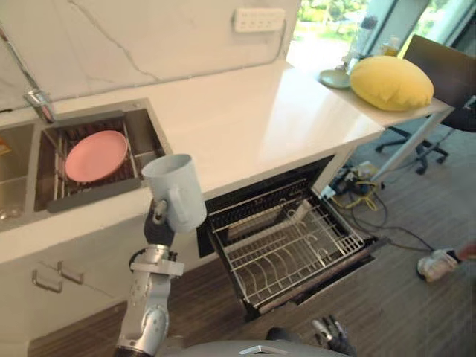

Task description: Walk over to the sink, pick up the cup, carry it to the dishwasher, place the cup inside the dishwasher, then close the dishwasher door

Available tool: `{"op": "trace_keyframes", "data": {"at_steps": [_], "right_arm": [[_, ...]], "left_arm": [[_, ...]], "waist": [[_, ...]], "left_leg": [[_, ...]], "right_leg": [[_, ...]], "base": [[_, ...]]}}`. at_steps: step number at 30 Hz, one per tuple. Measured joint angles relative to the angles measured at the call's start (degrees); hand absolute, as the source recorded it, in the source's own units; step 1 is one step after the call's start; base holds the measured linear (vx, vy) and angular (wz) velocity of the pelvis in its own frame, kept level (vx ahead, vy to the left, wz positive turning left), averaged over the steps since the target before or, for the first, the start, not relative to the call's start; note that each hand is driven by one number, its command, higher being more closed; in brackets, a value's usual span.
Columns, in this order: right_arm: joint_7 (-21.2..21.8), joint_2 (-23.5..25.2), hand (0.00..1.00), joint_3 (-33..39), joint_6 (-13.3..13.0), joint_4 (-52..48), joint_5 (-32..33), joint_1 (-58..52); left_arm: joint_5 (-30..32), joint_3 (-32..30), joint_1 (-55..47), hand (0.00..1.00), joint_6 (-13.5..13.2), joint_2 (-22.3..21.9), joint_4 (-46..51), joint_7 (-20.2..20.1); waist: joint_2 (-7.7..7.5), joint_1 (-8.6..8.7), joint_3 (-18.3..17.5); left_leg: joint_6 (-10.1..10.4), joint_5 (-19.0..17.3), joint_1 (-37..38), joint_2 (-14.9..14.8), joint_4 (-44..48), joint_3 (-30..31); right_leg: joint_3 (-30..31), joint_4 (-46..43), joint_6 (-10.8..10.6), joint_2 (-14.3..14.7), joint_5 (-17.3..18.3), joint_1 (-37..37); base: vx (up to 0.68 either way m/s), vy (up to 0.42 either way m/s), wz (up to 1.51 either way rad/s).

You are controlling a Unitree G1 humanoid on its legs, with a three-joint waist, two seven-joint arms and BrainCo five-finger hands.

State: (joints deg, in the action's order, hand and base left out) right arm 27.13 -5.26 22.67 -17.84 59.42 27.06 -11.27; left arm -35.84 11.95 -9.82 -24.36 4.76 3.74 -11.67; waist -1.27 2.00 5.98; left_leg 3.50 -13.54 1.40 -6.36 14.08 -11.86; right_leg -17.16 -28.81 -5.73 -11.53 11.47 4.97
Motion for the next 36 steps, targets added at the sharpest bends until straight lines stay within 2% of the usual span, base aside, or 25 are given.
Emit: {"op": "trace_keyframes", "data": {"at_steps": [2,3,4,5,6,7,8,9,10,12,13,14,15,17,19,20,22,25,29,33,36], "right_arm": [[-1.36,0.08,0.00,-0.41,-0.37,-0.28,-0.08,1.44],[-2.63,-0.08,0.00,-0.43,-0.35,-0.21,-0.41,1.53],[-3.03,-0.10,0.00,-0.57,-0.30,-0.21,-0.46,1.57],[-4.26,-0.08,0.00,-1.44,-0.13,-0.24,-0.46,1.45],[-5.30,-0.75,0.00,-1.80,0.39,-0.37,-0.31,1.45],[-6.16,-1.63,0.00,-1.62,0.58,-0.49,-0.19,1.79],[-7.18,-3.44,0.00,-1.21,0.62,-1.41,0.21,1.72],[-7.98,-5.36,0.00,0.16,0.67,-3.00,0.73,1.87],[-8.62,-6.15,0.00,1.16,0.82,-3.59,0.75,2.00],[-10.30,-7.59,0.00,4.87,1.35,-7.47,0.80,2.67],[-11.62,-8.37,0.00,5.79,1.33,-10.62,1.31,2.87],[-12.49,-8.87,0.00,5.70,1.37,-12.13,1.79,2.91],[-15.46,-8.70,0.00,5.65,1.61,-18.16,2.24,2.52],[-18.15,-7.41,0.00,5.45,1.88,-25.79,2.26,2.48],[-21.66,-5.49,0.00,5.53,2.21,-37.81,2.04,2.37],[-22.31,-4.93,0.00,5.55,2.20,-41.03,1.82,2.20],[-22.71,-2.66,0.00,5.09,2.70,-54.31,1.37,0.93],[-22.11,-1.77,0.00,0.50,3.55,-65.91,-0.28,0.96],[-19.96,-1.28,0.00,-7.71,5.13,-74.66,1.28,1.56],[-18.54,-0.88,0.00,-20.93,5.93,-78.15,4.33,6.01],[-17.36,-0.89,0.00,-26.59,6.48,-79.54,4.64,7.87]], "left_arm": [[0.04,1.75,1.01,1.00,-0.04,1.06,-0.32,0.58],[0.16,2.40,2.00,1.00,-0.04,1.25,-0.40,1.04],[0.17,2.38,2.26,1.00,-0.17,1.18,-0.42,1.25],[0.16,1.79,2.89,1.00,-0.73,1.35,-0.36,1.68],[0.08,0.89,4.84,1.00,-0.84,2.08,-1.32,2.13],[0.04,1.03,5.61,1.00,-0.63,2.07,-1.64,2.65],[0.05,1.38,6.27,1.00,-0.62,2.16,-1.34,2.72],[0.05,1.51,6.18,1.00,-0.60,1.48,-1.08,2.76],[0.06,1.58,5.98,1.00,-0.57,1.29,-1.04,2.77],[0.03,1.58,5.05,1.00,-0.53,1.53,-0.70,2.94],[0.07,1.59,4.33,1.00,-0.55,1.47,0.34,3.11],[0.14,1.64,4.10,1.00,-0.55,1.45,0.94,3.44],[0.53,1.62,3.63,1.00,-0.57,1.53,2.47,4.03],[1.21,1.50,3.73,1.00,-0.59,2.19,3.06,4.93],[1.22,0.54,2.26,1.00,-0.47,3.09,6.10,6.48],[1.25,0.16,1.73,1.00,-0.48,3.17,7.19,6.72],[3.08,-1.32,0.66,1.00,-0.53,3.14,10.59,8.42],[8.01,-1.71,0.86,1.00,-0.68,2.76,11.84,11.74],[13.95,0.17,2.08,1.00,-0.67,0.51,12.05,15.51],[22.47,3.74,8.55,1.00,-0.64,0.40,11.91,22.03],[27.71,5.31,12.75,1.00,-0.15,-0.46,10.94,26.19]], "waist": [[0.68,0.58,0.42],[1.60,1.41,1.26],[2.15,1.59,1.28],[2.53,1.45,0.79],[1.29,1.80,-0.11],[2.04,1.83,-0.28],[2.82,1.89,-0.57],[4.45,1.92,-0.42],[5.01,1.88,-0.47],[5.09,1.87,-0.55],[5.43,1.94,-0.81],[5.70,2.12,-0.95],[5.96,2.20,-1.57],[5.60,2.42,-2.22],[3.15,2.67,-1.39],[2.66,2.66,-1.42],[1.43,2.86,-1.93],[1.26,2.85,-2.05],[1.68,2.83,-2.28],[1.68,2.60,-2.28],[1.70,2.57,-2.26]], "left_leg": [[-0.48,0.27,0.21,0.23,-0.38,-0.39],[-0.91,0.14,1.99,-0.72,-0.57,0.64],[-0.95,0.12,2.85,-1.59,-0.77,0.93],[-0.85,0.09,3.98,-2.50,-1.28,0.77],[-0.49,-0.15,3.72,-1.82,-0.80,1.23],[-0.69,0.16,3.68,-2.06,-0.87,1.41],[-0.58,0.79,3.72,-1.74,-0.80,1.21],[-0.36,1.13,4.07,-1.40,-1.18,1.04],[-0.13,1.31,4.29,-1.08,-1.19,0.99],[-0.03,1.74,4.63,0.10,-0.05,1.08],[-0.11,0.55,5.42,0.77,-2.99,1.03],[-0.37,1.40,5.69,0.84,-5.69,1.00],[-0.31,2.99,5.80,0.91,-8.74,0.84],[-0.59,2.82,5.31,1.52,-9.48,0.84],[-0.62,2.81,5.15,2.23,-9.16,0.06],[-0.63,2.81,5.26,2.32,-9.15,-0.30],[-0.77,2.73,5.75,2.49,-9.10,-1.10],[-0.96,2.62,5.79,2.48,-9.04,-2.33],[-1.04,2.63,5.56,2.33,-8.89,-2.49],[-0.97,2.74,4.79,2.05,-8.17,-3.33],[-0.99,2.74,5.36,2.12,-8.27,-3.87]], "right_leg": [[0.40,1.99,0.08,0.71,-1.40,-0.27],[-0.17,-0.25,1.85,1.38,-2.04,0.22],[-0.45,1.91,1.82,2.70,-0.05,-0.55],[-1.07,12.55,3.57,6.30,-1.04,-2.11],[-1.73,19.57,3.12,7.38,-6.59,-4.22],[-2.16,21.30,3.73,8.01,-7.88,-5.00],[-1.81,24.65,3.32,8.14,-9.08,-5.98],[-1.14,26.91,3.15,8.20,-10.24,-6.94],[-0.85,27.76,3.11,8.08,-10.67,-7.37],[0.12,29.65,2.77,6.63,-11.54,-9.45],[0.58,29.89,2.55,6.13,-11.74,-10.02],[0.61,30.06,2.34,6.10,-11.86,-10.11],[1.01,31.15,1.19,6.47,-12.57,-9.70],[1.10,32.30,0.74,6.33,-13.77,-9.00],[1.62,33.42,0.90,5.79,-15.56,-8.99],[1.96,33.43,0.89,5.74,-15.63,-8.95],[2.68,33.43,0.71,5.56,-15.75,-8.96],[3.86,33.44,0.38,5.41,-15.96,-8.76],[4.10,33.45,0.52,5.67,-16.17,-8.40],[5.23,33.45,0.92,5.97,-17.08,-7.01],[5.68,33.45,0.96,5.95,-17.44,-7.26]], "base": [[0.14,0.066,-0.52],[0.12,0.006,-0.22],[0.16,-0.103,-0.34],[0.13,-0.122,-0.28],[0.13,-0.159,-0.25],[0.14,-0.105,-0.07],[0.15,-0.082,-0.16],[0.15,-0.025,-0.19],[0.10,0.020,-0.24],[0.09,0.053,-0.22],[0.06,0.088,-0.15],[0.04,0.116,-0.20],[0.02,0.100,-0.14],[0.03,0.094,-0.07],[-0.03,0.098,-0.14],[-0.06,0.064,-0.26],[-0.06,0.030,-0.21],[-0.09,0.012,-0.20],[-0.08,-0.013,-0.07],[-0.04,-0.022,-0.11],[-0.05,-0.006,-0.11]]}}
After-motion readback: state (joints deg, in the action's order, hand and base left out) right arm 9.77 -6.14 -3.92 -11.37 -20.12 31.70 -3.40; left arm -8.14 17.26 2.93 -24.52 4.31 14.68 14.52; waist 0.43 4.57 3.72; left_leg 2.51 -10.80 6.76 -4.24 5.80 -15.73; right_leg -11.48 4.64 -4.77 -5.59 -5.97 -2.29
